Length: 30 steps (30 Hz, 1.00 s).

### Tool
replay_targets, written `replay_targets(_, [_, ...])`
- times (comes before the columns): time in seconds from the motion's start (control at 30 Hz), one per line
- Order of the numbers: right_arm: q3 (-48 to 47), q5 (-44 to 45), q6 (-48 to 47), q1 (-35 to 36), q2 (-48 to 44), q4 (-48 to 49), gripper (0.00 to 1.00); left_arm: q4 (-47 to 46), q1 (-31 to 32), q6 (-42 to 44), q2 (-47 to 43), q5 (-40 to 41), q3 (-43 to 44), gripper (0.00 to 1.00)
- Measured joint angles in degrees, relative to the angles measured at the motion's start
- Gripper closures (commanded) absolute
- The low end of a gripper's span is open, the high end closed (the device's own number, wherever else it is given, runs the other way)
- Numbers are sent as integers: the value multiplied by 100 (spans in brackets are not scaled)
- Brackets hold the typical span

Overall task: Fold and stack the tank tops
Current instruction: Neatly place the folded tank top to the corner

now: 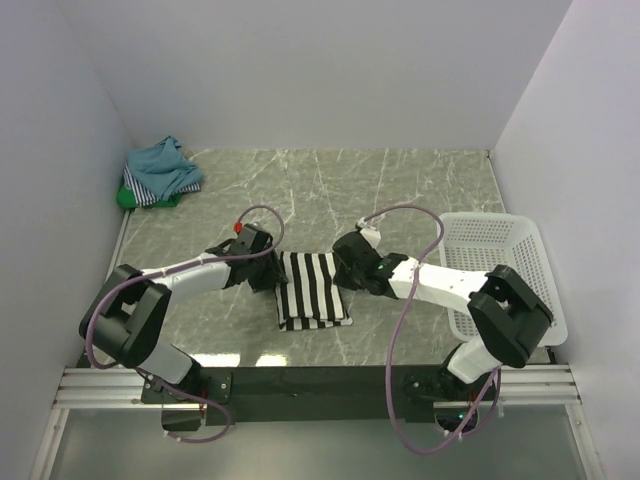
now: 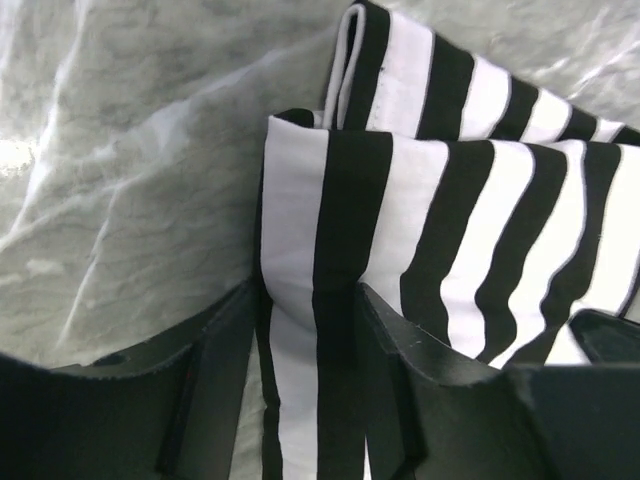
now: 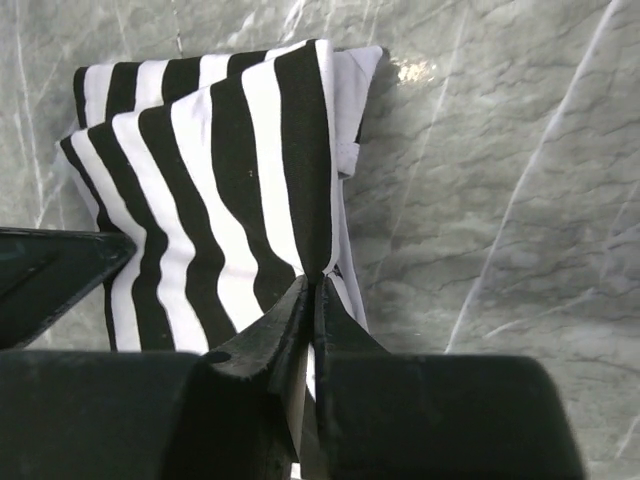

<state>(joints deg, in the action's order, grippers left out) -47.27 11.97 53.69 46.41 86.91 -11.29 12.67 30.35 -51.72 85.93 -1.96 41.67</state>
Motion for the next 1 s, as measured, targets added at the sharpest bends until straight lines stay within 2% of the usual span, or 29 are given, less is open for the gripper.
replay_targets(0.03, [0, 4, -24, -15, -2, -9, 79, -33, 9, 0, 11, -9, 2, 48])
replay_targets(0.1, [0, 13, -85, -44, -2, -46, 75, -59, 13, 9, 11, 4, 4, 47])
replay_targets(0.13, [0, 26, -125, -55, -2, -83, 69, -57, 13, 26, 9, 13, 11, 45])
replay_targets(0.23, [0, 50, -243, -70, -98, -264, 66, 98, 13, 155, -15, 37, 116, 45])
replay_targets(0.37, [-31, 103, -385, 52, -586, -568, 66, 389, 13, 295, -212, 50, 369, 45])
replay_targets(0.57, [-514, 107, -601, 870, -664, -645, 69, 505, 11, 291, -623, 13, 494, 46])
replay_targets(0.8, [-1401, -319, -1128, 1554, 575, -254, 72, 306, -234, 223, -859, -367, -151, 40])
replay_targets(1.0, [-1366, -616, -1263, 1705, 1235, -68, 77, 122, -636, 190, -1106, -909, -590, 38])
